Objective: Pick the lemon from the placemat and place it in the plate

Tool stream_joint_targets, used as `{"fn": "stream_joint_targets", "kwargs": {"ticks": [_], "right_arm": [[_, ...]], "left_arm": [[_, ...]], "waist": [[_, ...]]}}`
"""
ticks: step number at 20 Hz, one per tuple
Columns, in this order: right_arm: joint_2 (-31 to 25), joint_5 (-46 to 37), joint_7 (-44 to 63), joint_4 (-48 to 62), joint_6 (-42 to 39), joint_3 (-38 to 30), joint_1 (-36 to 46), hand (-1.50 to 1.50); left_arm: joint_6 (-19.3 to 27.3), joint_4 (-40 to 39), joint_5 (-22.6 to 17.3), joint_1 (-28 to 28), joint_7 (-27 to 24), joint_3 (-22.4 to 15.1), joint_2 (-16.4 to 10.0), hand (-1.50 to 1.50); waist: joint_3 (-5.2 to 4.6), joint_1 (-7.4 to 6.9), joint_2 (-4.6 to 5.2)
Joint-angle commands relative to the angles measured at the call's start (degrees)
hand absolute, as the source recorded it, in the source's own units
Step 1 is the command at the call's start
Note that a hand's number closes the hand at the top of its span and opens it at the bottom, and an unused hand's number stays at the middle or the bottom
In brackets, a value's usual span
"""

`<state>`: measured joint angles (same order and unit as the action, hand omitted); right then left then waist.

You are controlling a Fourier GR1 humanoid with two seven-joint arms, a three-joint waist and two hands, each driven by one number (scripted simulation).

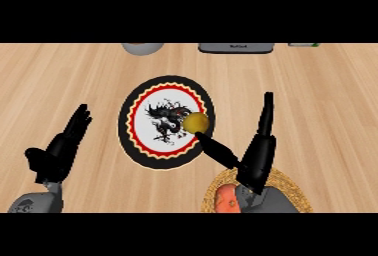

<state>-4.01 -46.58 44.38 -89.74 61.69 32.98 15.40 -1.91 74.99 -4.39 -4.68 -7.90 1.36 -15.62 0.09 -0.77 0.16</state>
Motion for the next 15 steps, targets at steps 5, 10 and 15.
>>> {"fn": "stream_joint_targets", "kwargs": {"ticks": [5, 10, 15], "right_arm": [[-16.2, 21.2, -18.5, -10.3, 8.2, 6.9, -12.2, -1.50], [-17.8, 33.4, -31.9, -8.1, 6.1, 6.5, -15.9, -1.50], [-12.9, 42.8, -48.6, 0.0, 3.0, 0.6, -16.4, -1.50]], "left_arm": [[1.6, 4.3, 1.2, 3.1, 2.3, -0.9, 2.3, 0.00], [1.2, 5.7, 2.4, 3.7, 2.0, -1.1, 2.9, 0.00], [-0.1, -2.0, 3.1, 2.0, -3.6, 1.5, 2.6, 0.00]], "waist": [[0.04, 0.50, -0.12], [0.02, 0.55, -0.15], [-0.01, 0.81, -0.06]]}}
